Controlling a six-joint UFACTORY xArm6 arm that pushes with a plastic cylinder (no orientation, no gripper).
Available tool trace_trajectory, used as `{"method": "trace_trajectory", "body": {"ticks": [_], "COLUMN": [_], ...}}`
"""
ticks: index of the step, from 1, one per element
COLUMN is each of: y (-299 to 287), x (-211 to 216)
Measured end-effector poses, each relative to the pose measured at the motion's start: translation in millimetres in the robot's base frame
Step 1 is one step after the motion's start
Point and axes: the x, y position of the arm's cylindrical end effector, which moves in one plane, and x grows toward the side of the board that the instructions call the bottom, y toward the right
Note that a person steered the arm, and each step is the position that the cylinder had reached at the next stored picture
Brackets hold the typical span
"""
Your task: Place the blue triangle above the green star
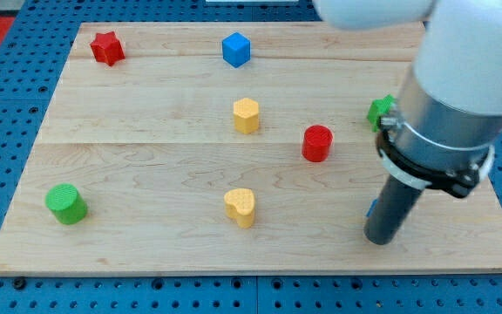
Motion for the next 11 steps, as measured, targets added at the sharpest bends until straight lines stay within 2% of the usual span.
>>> {"method": "trace_trajectory", "body": {"ticks": [1,2,3,5,7,8,9,11], "y": [36,44,7,-60,-40,-40,-29,16], "x": [-1,-26,-76,-107,-86,-121,-139,-143]}}
